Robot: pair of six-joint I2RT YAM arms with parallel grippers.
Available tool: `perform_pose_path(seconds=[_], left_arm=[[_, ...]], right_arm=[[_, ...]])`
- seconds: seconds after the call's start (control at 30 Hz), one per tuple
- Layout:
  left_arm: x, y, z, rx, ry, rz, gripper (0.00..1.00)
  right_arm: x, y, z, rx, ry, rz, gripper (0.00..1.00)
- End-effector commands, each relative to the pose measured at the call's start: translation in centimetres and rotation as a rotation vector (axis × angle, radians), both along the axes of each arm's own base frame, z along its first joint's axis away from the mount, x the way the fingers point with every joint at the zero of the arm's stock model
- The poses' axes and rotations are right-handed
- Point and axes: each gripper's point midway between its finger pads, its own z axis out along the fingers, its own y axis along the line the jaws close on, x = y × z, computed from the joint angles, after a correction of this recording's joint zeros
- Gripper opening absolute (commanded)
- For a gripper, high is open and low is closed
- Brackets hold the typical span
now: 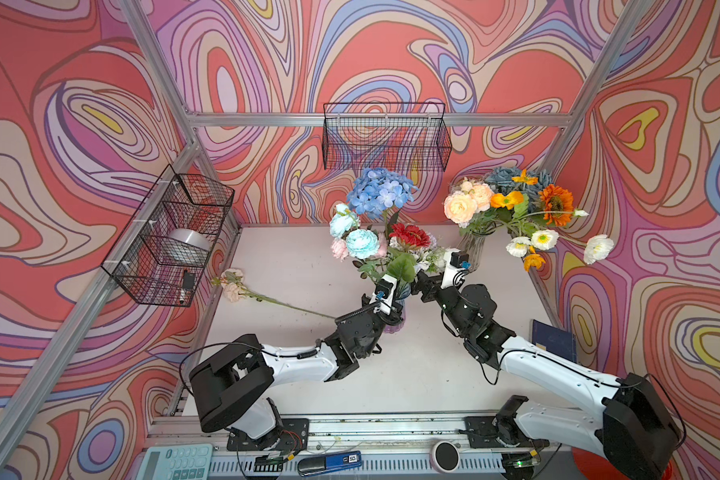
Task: Arrange the flowers into the vase
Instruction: 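Lower the gerbera stem into the blue-purple vase with left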
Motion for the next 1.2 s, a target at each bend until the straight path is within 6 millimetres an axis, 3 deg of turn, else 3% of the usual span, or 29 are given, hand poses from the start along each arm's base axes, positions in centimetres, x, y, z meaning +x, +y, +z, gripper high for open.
perform_pose_path(seconds=[0.0, 0.23, 0.37, 0.57, 0.77, 0.83, 0.93, 1.17], left_arm=[[-0.1, 0.4, -1.6, 0.009, 0.031, 0.027, 0.14], [-1.4, 0.3, -1.2, 0.022, 0.049, 0.015, 0.65], [-2.6, 0.6, -1.0, 0.026, 0.087, 0.006, 0.78], [-4.2, 1.6, -1.9, 0.021, 0.218, -0.036, 0.83], [-4.8, 3.8, -4.1, 0.053, 0.310, 0.005, 0.85], [-4.7, 4.8, -3.7, 0.025, 0.299, 0.038, 0.92], [-4.7, 5.0, -3.4, 0.034, 0.274, 0.029, 0.92], [-3.2, 5.4, -4.6, -0.025, 0.309, 0.057, 0.91]], right_arm=[[-0.3, -0.5, -0.4, 0.004, 0.011, -0.007, 0.91], [-0.7, 0.3, -0.5, -0.015, 0.016, 0.045, 0.91], [-0.9, 0.6, -0.9, -0.026, 0.029, 0.065, 0.91], [-1.3, 1.2, -1.5, -0.052, 0.053, 0.109, 0.91], [-1.7, 1.8, -3.5, -0.090, 0.125, 0.151, 0.94], [-1.9, 1.8, -4.0, -0.094, 0.145, 0.159, 0.96], [-2.6, 1.9, -4.5, -0.104, 0.177, 0.188, 0.97], [-6.5, 1.7, -5.3, -0.187, 0.359, 0.305, 0.96]])
